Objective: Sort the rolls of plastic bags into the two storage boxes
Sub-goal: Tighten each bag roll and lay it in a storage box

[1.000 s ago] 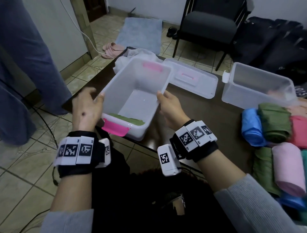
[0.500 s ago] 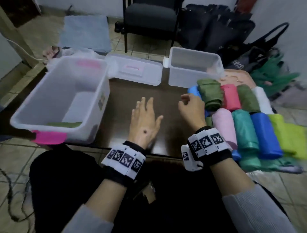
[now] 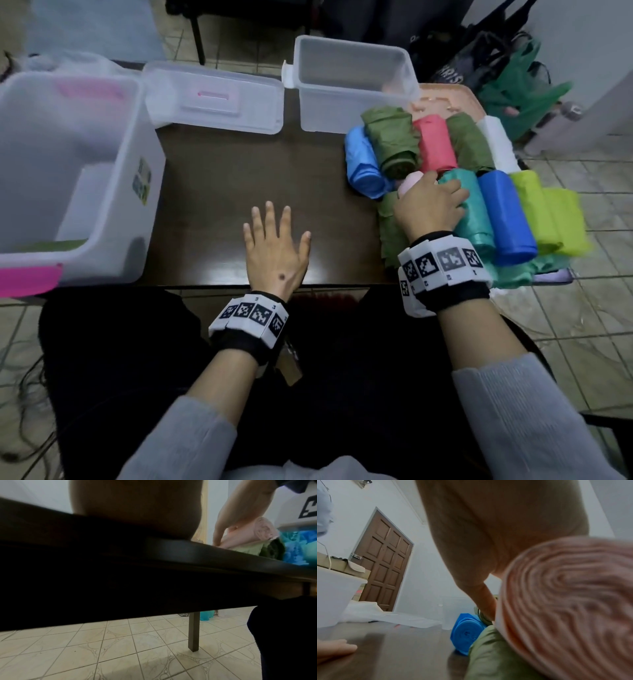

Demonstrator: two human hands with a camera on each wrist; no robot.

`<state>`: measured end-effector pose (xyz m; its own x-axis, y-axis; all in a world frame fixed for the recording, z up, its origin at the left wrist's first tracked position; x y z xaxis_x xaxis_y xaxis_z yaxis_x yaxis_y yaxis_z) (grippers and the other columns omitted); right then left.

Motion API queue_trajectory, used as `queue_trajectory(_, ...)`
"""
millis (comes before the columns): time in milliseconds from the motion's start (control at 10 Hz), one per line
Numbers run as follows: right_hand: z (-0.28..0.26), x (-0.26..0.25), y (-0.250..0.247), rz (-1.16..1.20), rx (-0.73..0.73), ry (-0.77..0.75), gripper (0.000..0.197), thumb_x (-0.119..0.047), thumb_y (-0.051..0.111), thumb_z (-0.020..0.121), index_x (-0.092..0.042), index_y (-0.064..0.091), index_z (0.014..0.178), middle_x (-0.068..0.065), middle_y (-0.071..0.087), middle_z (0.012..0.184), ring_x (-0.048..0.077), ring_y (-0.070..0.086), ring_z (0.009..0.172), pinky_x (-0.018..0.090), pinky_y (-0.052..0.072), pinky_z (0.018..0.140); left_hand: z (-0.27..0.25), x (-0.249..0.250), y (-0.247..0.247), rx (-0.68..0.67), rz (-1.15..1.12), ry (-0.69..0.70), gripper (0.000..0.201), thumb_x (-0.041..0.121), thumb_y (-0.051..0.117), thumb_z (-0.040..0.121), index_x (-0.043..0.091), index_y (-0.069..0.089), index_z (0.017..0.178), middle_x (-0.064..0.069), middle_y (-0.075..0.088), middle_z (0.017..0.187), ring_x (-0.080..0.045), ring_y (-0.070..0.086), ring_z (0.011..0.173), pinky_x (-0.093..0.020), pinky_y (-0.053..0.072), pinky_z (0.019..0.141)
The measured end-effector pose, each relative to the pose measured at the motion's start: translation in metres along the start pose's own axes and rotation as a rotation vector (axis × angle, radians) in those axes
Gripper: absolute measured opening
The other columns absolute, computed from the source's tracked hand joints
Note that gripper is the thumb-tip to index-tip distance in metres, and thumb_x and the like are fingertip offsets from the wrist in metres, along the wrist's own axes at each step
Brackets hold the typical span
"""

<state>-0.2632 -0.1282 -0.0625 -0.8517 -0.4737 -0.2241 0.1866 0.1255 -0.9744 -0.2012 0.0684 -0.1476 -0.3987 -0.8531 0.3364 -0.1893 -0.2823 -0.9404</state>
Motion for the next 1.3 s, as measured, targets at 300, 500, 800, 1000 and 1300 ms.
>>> queue_trajectory(300,0.004,-0.010,0.008,-0.019,0.043,0.012,0.031,-0.017,0.036,0.100,-0.006,0.037,0.129,0.025,0.042,0.133,0.040,0.036,0.124,0.043,0.034,0.097,0.000,-0.002,0.002,0.014,0.011,0.006,0.062,0.050,0.022,0.098,0.018,0.013,0.151,-0.010,0.003,0.159,-0.028,-0.005,0.146,-0.043,-0.003,0.117)
queue_trajectory(500,0.005,-0.013,0.000,0.038,-0.023,-0.009,0.040,-0.015,0.042,0.098,-0.005,0.030,0.135,0.026,0.041,0.135,0.039,0.035,0.127,0.049,0.037,0.097,0.001,-0.002,0.003,0.009,0.013,0.005,0.062,0.050,0.021,0.099,0.019,0.012,0.151,-0.010,0.002,0.159,-0.028,-0.006,0.146,-0.043,-0.003,0.117)
queue_trajectory(800,0.000,-0.047,-0.030,0.318,-0.009,-0.211,0.057,-0.019,0.050,0.095,-0.006,0.022,0.142,0.024,0.047,0.132,0.039,0.043,0.123,0.046,0.037,0.097,0.001,-0.002,0.003,0.003,-0.011,0.003,0.061,0.050,0.022,0.099,0.020,0.012,0.151,-0.008,0.001,0.159,-0.026,-0.006,0.146,-0.041,-0.004,0.117)
queue_trajectory(1000,-0.019,-0.087,0.004,0.453,-0.406,-0.347,0.061,-0.011,0.054,0.091,-0.006,0.022,0.143,0.016,0.042,0.140,0.027,0.044,0.127,0.028,0.032,0.102,0.003,-0.011,-0.004,-0.036,-0.169,0.028,0.056,0.032,0.029,0.101,0.011,0.011,0.151,-0.007,0.003,0.159,-0.022,-0.007,0.146,-0.035,-0.007,0.116)
queue_trajectory(1300,-0.028,-0.122,0.045,0.158,-0.710,-0.640,0.039,-0.016,0.056,0.091,-0.006,0.049,0.128,0.009,0.058,0.122,0.015,0.053,0.098,0.025,0.042,0.082,0.003,-0.031,-0.023,0.007,-0.588,0.048,0.070,0.004,0.053,0.091,0.007,0.014,0.149,-0.008,0.016,0.157,-0.019,0.013,0.145,-0.020,0.007,0.115)
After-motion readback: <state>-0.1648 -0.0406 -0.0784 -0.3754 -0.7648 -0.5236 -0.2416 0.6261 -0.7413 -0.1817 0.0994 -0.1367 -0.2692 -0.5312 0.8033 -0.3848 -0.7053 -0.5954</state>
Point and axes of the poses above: each hand's wrist, its own z-axis towards the middle knuckle, its own y-axis out of the palm, x = y × z, the point moved 4 cm from there along z, towards the middle knuckle
